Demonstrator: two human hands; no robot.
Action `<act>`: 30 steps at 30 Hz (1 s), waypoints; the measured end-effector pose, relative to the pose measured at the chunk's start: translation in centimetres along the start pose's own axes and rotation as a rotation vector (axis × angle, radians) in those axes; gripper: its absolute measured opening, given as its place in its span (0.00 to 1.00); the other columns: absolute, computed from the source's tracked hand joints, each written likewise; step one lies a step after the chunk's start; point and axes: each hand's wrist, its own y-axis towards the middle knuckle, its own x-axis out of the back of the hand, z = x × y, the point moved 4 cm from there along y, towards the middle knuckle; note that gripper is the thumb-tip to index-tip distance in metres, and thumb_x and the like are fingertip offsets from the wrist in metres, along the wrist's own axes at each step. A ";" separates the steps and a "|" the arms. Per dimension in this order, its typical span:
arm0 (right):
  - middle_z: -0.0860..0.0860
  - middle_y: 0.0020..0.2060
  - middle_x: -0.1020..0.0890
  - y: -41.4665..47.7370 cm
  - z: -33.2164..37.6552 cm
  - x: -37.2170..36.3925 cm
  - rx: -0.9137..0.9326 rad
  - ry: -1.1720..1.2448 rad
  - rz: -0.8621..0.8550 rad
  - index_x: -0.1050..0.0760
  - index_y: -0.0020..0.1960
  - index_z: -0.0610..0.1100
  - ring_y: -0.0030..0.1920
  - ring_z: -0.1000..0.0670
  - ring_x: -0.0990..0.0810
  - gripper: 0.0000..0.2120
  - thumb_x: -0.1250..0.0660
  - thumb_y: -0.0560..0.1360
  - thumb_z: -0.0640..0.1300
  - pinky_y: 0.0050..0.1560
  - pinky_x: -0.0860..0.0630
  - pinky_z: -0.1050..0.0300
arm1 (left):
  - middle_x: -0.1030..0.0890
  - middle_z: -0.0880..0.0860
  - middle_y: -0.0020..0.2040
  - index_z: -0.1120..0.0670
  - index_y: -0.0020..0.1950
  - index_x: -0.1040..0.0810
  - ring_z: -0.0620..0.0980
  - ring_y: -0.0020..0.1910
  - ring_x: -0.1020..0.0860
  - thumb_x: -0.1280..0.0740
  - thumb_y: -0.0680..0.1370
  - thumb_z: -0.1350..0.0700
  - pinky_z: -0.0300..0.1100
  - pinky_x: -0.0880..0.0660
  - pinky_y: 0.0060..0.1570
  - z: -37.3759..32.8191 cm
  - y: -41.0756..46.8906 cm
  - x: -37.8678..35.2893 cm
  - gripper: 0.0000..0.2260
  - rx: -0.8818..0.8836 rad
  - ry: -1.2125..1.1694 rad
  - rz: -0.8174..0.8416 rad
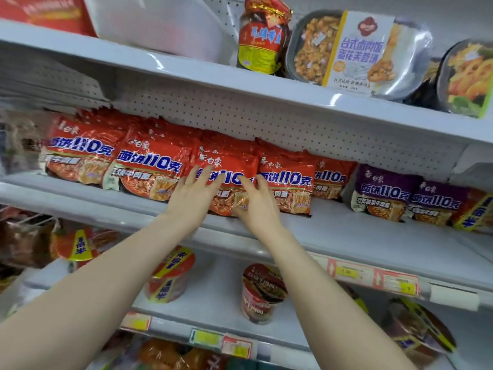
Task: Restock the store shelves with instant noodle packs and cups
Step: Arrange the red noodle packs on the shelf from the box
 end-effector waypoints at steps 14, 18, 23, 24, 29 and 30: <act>0.42 0.70 0.38 3.7 1.9 -2.6 -0.151 -0.066 -0.075 0.39 0.77 0.49 0.64 0.40 0.29 0.41 0.22 0.70 0.42 0.65 0.28 0.48 | 0.48 0.54 0.77 0.46 0.79 0.45 0.60 0.77 0.46 0.29 0.72 0.68 0.55 0.22 0.55 3.8 2.9 -1.3 0.42 -0.057 -0.201 -0.041; 0.42 0.71 0.39 3.8 1.8 -3.0 -0.152 -0.074 -0.089 0.40 0.77 0.49 0.65 0.41 0.30 0.41 0.23 0.70 0.43 0.66 0.28 0.47 | 0.48 0.55 0.77 0.48 0.78 0.44 0.60 0.76 0.46 0.28 0.72 0.68 0.56 0.23 0.58 3.9 3.3 -1.5 0.41 -0.066 -0.220 -0.043; 0.41 0.74 0.41 3.1 1.5 -2.7 -0.126 -0.086 -0.084 0.38 0.76 0.50 0.69 0.39 0.33 0.35 0.26 0.73 0.41 0.68 0.31 0.49 | 0.47 0.56 0.77 0.49 0.77 0.41 0.61 0.76 0.45 0.27 0.71 0.68 0.53 0.21 0.54 3.6 3.1 -1.7 0.40 -0.073 -0.196 -0.064; 0.40 0.74 0.41 3.0 1.5 -2.5 -0.119 -0.085 -0.089 0.37 0.76 0.49 0.70 0.39 0.34 0.34 0.27 0.74 0.41 0.68 0.32 0.49 | 0.47 0.56 0.77 0.49 0.77 0.40 0.62 0.76 0.46 0.27 0.71 0.67 0.55 0.21 0.55 3.5 3.0 -1.7 0.39 -0.069 -0.198 -0.062; 0.39 0.74 0.38 1.7 1.4 -1.7 -0.056 -0.043 -0.126 0.35 0.76 0.46 0.69 0.38 0.32 0.31 0.29 0.76 0.39 0.67 0.30 0.47 | 0.44 0.59 0.78 0.52 0.75 0.34 0.65 0.76 0.45 0.28 0.73 0.66 0.57 0.27 0.62 2.5 1.9 -1.1 0.32 -0.035 -0.175 -0.085; 0.39 0.74 0.38 1.2 1.1 -1.5 -0.044 -0.031 -0.133 0.34 0.76 0.46 0.69 0.38 0.32 0.31 0.30 0.75 0.38 0.67 0.30 0.47 | 0.42 0.60 0.77 0.52 0.74 0.33 0.65 0.76 0.44 0.28 0.73 0.66 0.57 0.28 0.63 2.0 1.4 -0.8 0.32 -0.027 -0.172 -0.101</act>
